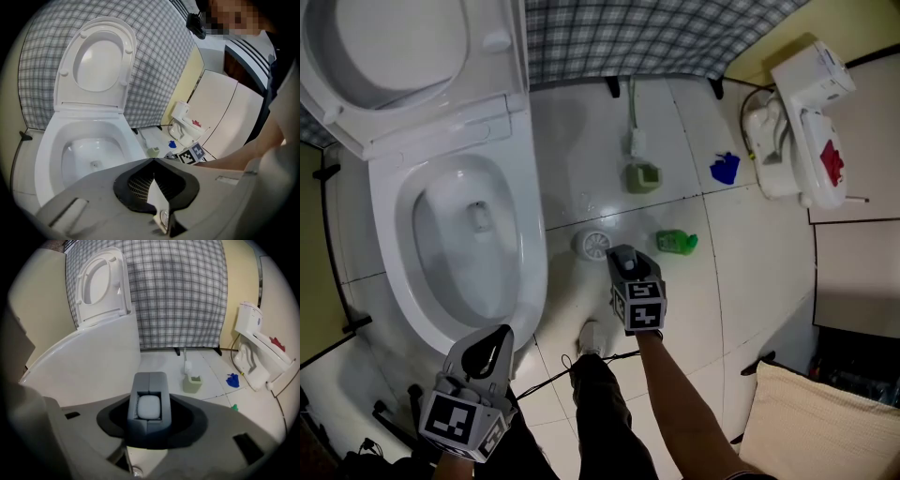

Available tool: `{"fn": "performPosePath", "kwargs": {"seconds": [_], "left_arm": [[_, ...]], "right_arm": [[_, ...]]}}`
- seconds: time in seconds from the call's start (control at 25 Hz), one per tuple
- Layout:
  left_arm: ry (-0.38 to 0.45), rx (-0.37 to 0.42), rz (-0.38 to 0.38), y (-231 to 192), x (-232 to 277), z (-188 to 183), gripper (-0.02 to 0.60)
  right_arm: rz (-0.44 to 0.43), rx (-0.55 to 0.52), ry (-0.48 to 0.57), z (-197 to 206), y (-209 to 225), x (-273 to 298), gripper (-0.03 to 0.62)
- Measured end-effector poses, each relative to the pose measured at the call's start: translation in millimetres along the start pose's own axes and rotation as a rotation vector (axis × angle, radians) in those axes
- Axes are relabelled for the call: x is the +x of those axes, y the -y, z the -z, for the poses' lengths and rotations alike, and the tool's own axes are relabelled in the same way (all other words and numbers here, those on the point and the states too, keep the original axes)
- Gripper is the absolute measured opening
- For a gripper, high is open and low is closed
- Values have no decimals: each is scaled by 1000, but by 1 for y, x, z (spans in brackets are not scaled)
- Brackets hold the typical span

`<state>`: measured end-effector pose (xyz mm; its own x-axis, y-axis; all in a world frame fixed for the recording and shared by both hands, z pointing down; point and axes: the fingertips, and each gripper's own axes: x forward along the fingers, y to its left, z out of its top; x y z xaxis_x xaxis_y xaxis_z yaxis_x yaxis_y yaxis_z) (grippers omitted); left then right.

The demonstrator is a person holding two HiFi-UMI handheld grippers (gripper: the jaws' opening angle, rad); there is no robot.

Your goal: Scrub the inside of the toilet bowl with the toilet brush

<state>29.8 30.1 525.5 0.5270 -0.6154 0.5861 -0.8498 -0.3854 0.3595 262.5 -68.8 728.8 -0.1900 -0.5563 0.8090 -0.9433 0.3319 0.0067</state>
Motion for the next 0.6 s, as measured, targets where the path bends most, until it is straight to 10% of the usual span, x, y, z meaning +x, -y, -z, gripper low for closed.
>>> {"fn": "performPosePath", "kwargs": {"seconds": [0.44, 0.6], "left_arm": [[108, -4, -2, 3, -47, -63, -6], [163, 12, -35, -2, -80, -99, -8]], "right_arm": [[-19, -29, 33, -45, -17, -89, 268], [-170, -32, 184, -110, -66, -155, 248]]}}
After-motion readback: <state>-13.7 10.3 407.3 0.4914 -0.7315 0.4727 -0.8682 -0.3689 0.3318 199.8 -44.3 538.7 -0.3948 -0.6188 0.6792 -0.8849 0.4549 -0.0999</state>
